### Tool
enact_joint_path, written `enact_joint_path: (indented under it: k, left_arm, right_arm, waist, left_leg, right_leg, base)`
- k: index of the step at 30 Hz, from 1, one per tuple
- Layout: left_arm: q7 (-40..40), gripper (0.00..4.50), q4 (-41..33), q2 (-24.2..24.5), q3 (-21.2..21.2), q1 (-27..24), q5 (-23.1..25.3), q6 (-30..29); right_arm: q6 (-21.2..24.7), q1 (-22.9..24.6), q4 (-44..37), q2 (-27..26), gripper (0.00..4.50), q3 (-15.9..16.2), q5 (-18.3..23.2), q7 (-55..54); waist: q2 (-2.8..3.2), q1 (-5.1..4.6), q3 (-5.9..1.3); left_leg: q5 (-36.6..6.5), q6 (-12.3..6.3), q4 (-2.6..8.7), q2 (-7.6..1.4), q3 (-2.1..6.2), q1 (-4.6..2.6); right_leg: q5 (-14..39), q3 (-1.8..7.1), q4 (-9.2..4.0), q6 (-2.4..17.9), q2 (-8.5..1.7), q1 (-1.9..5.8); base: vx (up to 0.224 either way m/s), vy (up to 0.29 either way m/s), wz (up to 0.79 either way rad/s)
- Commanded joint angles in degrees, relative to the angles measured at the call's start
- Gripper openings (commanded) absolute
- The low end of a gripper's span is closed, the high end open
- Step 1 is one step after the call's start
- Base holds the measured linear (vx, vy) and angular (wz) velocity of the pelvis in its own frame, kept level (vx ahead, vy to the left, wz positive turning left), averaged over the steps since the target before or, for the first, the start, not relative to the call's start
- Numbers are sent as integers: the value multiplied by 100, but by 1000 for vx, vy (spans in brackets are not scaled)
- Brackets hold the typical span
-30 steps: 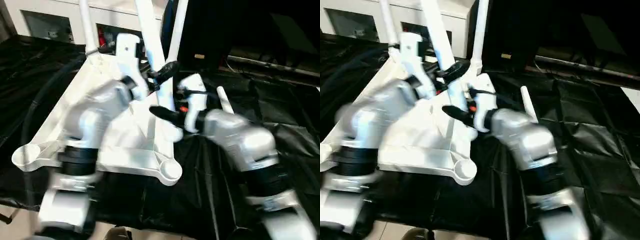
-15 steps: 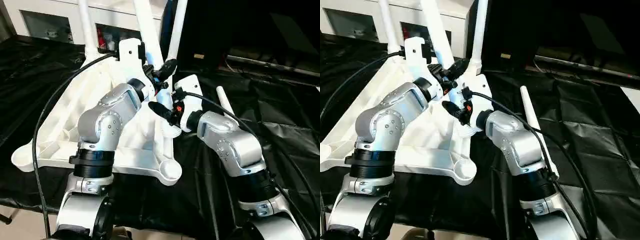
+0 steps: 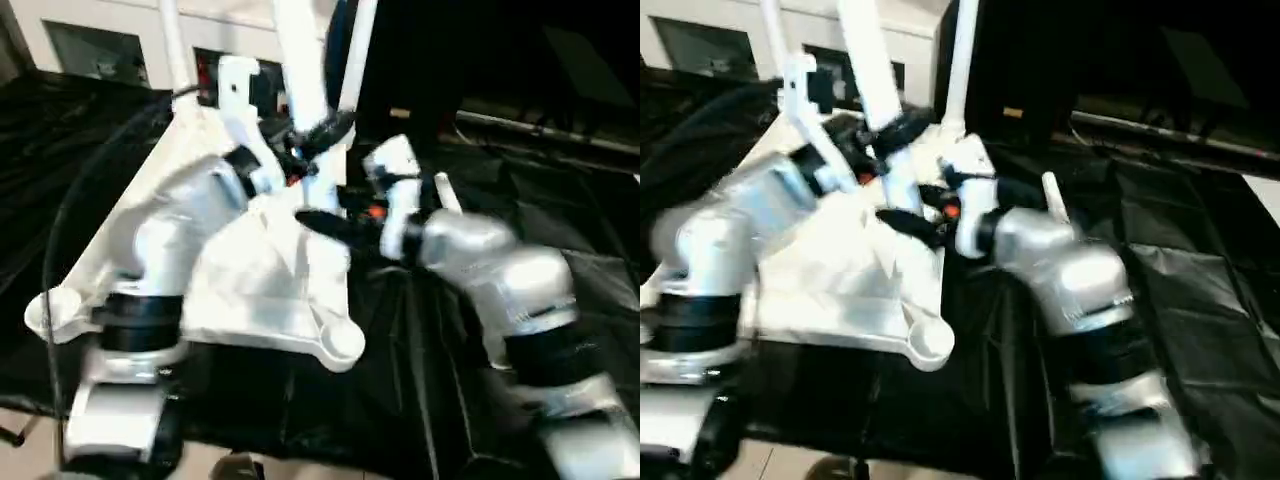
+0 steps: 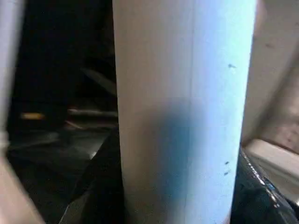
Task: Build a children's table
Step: Pick table leg
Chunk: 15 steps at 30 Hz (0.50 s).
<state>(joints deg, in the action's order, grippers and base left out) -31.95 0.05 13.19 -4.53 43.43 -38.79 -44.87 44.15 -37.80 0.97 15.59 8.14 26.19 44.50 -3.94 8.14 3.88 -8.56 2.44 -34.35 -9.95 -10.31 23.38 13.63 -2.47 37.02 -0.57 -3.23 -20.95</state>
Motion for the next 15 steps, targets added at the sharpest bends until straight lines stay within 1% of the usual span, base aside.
enact_joint_path:
  k: [1, 3, 5, 6, 7, 10, 12, 15]
  left_arm:
    - [-403, 186, -249, 80, 71, 42, -286, -154]
    - [-593, 186, -310, 123, 4, 50, -501, -255]
    - [-667, 186, -319, 109, -64, 76, -603, -277]
    - [-695, 186, -305, 72, -144, 106, -726, -319]
    - [-709, 186, -300, 64, -164, 114, -761, -331]
    - [-799, 186, -315, 103, -149, 109, -798, -359]
    - [-884, 185, -348, 156, -106, 68, -803, -382]
    - [-908, 185, -342, 175, -89, 57, -810, -379]
  right_arm:
    - [188, -58, -126, 180, 302, -147, 203, 332]
    - [172, -41, -160, 314, 302, -76, 272, 572]
    - [193, -25, -176, 398, 302, -17, 326, 739]
    - [214, -13, -177, 437, 274, 12, 372, 825]
    - [237, -10, -172, 436, 274, 10, 394, 831]
    - [303, -10, -171, 424, 255, -2, 440, 828]
    - [355, -2, -189, 385, 230, -37, 498, 812]
    - [360, -4, -184, 346, 219, -72, 528, 777]
  waist:
    - [86, -13, -421]
    - [86, -10, -426]
    - [81, -7, -426]
    - [71, 3, -421]
    - [70, -3, -418]
    - [67, -4, -426]
    - [96, 1, -428]
    - [84, -1, -435]
  left_leg:
    - [-1082, 524, 443, -341, 134, -252]
    - [-1101, 528, 435, -345, 132, -257]
    - [-1074, 503, 428, -344, 128, -261]
    - [-1095, 501, 430, -347, 123, -267]
    - [-1101, 496, 431, -345, 125, -263]
    - [-1085, 484, 429, -345, 128, -256]
    - [-1046, 488, 430, -346, 131, -263]
    - [-1062, 514, 430, -346, 130, -264]
  right_leg:
    - [195, 252, -417, 866, -526, 138]
    - [253, 250, -413, 922, -533, 134]
    - [229, 248, -412, 982, -527, 134]
    - [274, 248, -419, 1000, -525, 129]
    - [292, 248, -413, 1014, -523, 132]
    - [334, 249, -421, 1021, -532, 138]
    - [313, 250, -416, 1011, -528, 131]
    - [318, 247, -413, 1001, -525, 130]
  base:
    - [0, 0, 0]
    - [0, 0, 0]
    - [0, 0, 0]
    - [0, 0, 0]
    - [0, 0, 0]
    - [0, 0, 0]
    - [0, 0, 0]
    - [0, 0, 0]
